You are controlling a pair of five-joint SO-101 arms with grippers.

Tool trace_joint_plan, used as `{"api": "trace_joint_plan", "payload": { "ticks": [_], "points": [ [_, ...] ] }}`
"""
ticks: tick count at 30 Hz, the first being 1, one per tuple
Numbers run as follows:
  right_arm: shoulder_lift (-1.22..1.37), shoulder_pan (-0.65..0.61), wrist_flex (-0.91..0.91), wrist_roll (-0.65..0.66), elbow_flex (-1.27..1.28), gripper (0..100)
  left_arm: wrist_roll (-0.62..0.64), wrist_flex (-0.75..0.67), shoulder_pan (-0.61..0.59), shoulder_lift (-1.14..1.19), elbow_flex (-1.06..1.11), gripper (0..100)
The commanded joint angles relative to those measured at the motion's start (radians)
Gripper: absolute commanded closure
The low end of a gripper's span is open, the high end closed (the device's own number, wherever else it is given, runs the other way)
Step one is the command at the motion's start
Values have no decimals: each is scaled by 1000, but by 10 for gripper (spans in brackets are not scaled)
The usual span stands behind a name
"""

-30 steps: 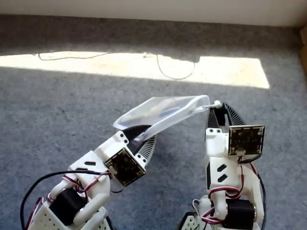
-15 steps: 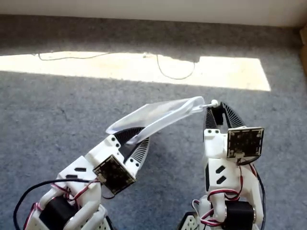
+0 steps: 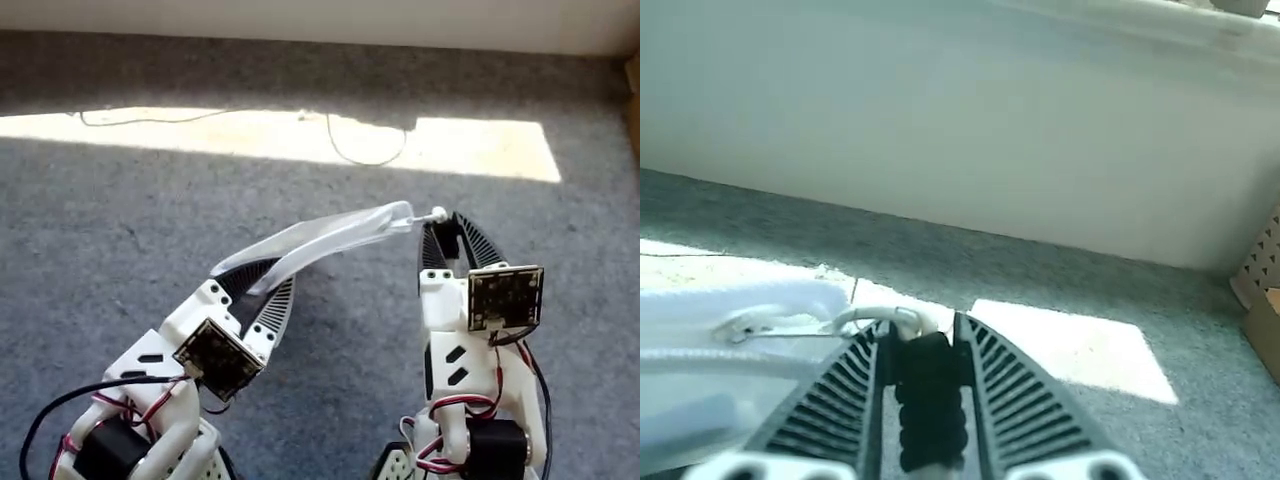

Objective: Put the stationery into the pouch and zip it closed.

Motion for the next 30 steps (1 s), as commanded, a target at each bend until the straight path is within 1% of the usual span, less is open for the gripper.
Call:
{"api": "trace_joint_plan", "payload": {
  "ticks": [1,5,7,20,30],
  "points": [
    [10,111,-47,-8,-36,991,75,14,-185,-47,-134,995],
    [10,111,-47,-8,-36,991,78,9,-208,-47,-137,995],
    [10,111,-47,-8,-36,991,109,9,-209,-47,-139,995],
    [10,111,-47,-8,-36,991,262,-15,-406,-47,-136,995],
    [10,110,-47,-8,-36,991,267,-20,-415,-47,-130,995]
  ]
}}
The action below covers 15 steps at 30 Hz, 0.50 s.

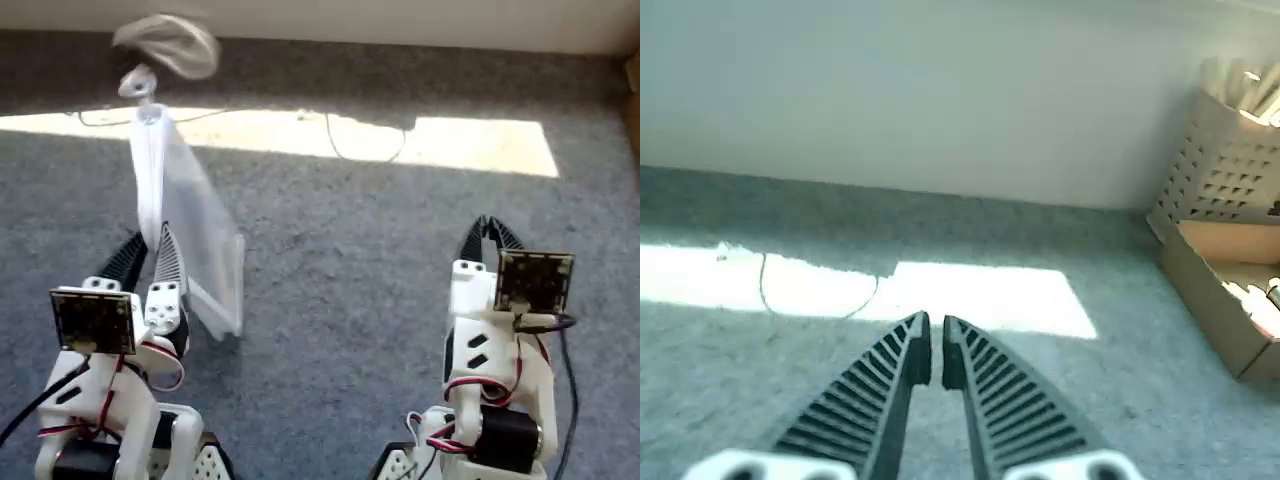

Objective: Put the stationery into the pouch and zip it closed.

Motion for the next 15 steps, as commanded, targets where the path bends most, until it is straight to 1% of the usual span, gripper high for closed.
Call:
{"api": "trace_joint_plan", "payload": {
  "ticks": [1,15],
  "points": [
    [1,28,-25,-6,-36,991,14,-25,-41,-27,-87,995],
    [-1,22,-24,-18,-35,988,11,-26,-35,-27,-70,995]
  ]
}}
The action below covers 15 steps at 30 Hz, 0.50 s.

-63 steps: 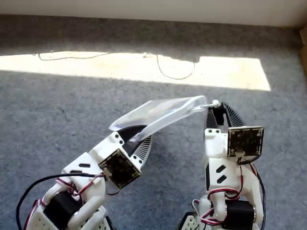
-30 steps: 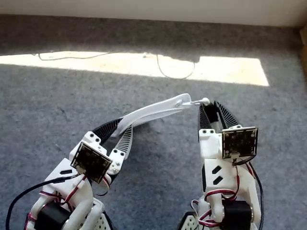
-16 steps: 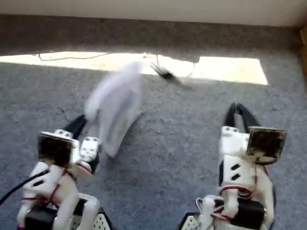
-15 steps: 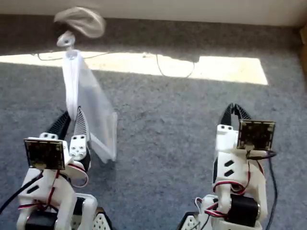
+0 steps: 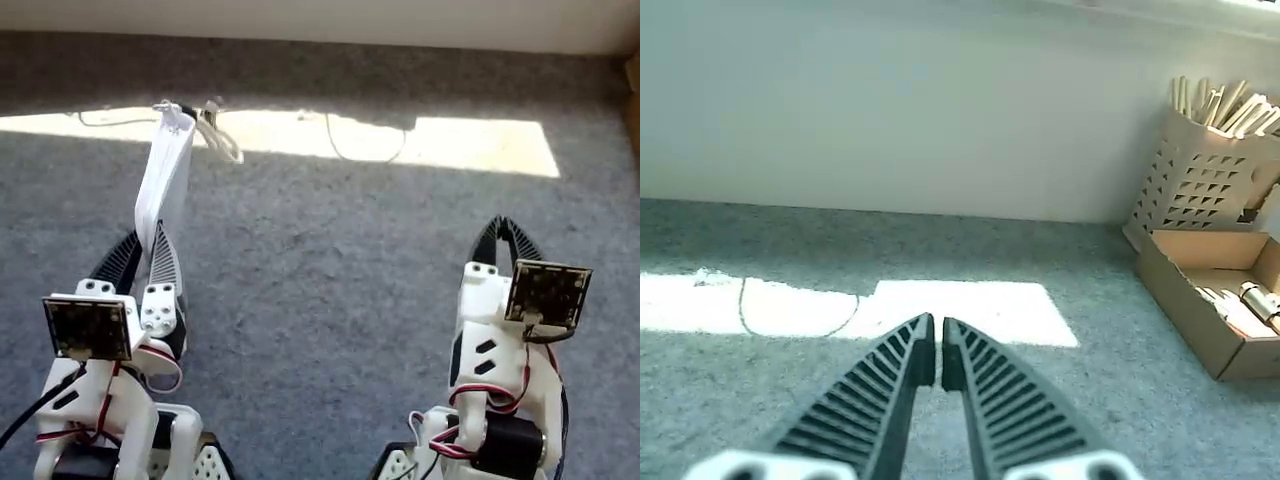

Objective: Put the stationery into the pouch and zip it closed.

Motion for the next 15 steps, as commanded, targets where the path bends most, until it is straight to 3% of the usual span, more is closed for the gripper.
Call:
{"api": "trace_joint_plan", "payload": {
  "ticks": [1,6,15],
  "points": [
    [4,5,-24,-32,-33,988,8,-25,1,-13,-51,995],
    [1,5,-24,-44,-33,988,5,-40,53,-13,-27,995],
    [-1,5,-21,-46,-33,988,6,-242,61,-7,119,995]
  ]
}}
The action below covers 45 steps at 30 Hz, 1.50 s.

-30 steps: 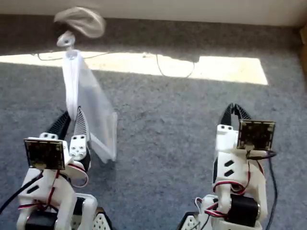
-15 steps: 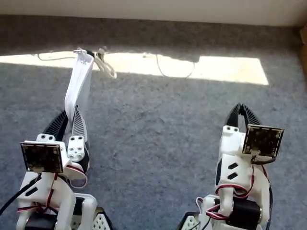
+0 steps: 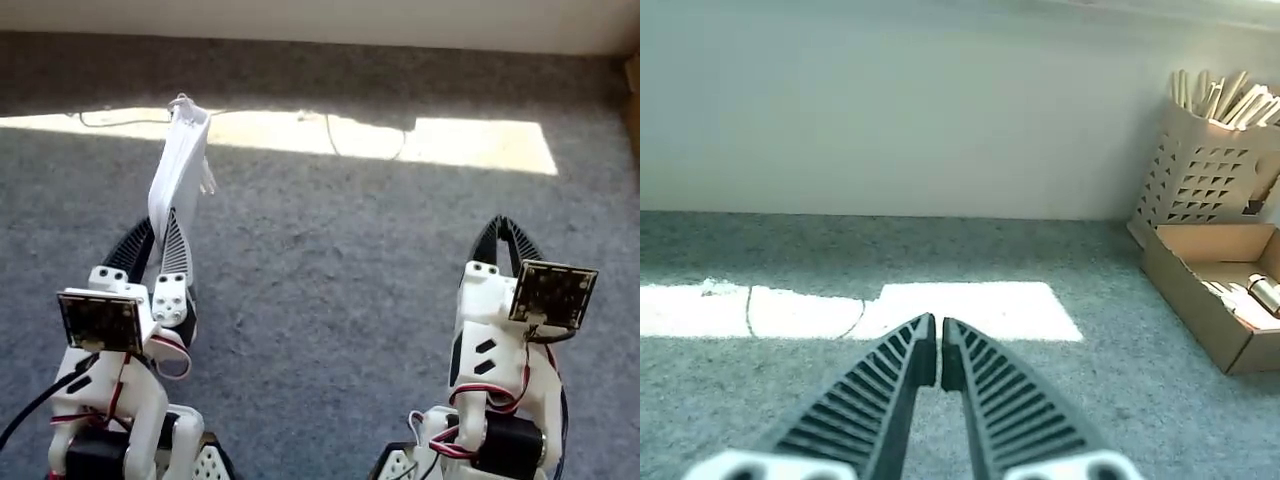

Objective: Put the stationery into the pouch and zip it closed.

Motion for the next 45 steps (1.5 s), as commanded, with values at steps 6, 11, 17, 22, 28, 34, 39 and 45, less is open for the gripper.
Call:
{"api": "trace_joint_plan", "payload": {
  "ticks": [6,11,17,22,28,34,39,45],
  "points": [
    [-1,7,-21,-11,-33,988,3,-163,76,-1,68,995],
    [-1,7,-19,-11,-33,988,-58,-187,137,-1,70,995],
    [5,5,-19,-11,-33,988,-86,-238,142,2,70,995],
    [5,-4,-19,-11,-33,988,-135,-235,202,2,70,995],
    [5,-42,-19,-11,-16,988,-135,-233,203,2,73,994],
    [-1,-42,-24,-11,1,988,-132,-209,205,-4,96,947],
    [-1,-42,-24,-11,1,988,-129,-158,246,-7,96,842],
    [-1,-42,-24,-9,2,988,-132,-106,332,-8,88,799]
  ]
}}
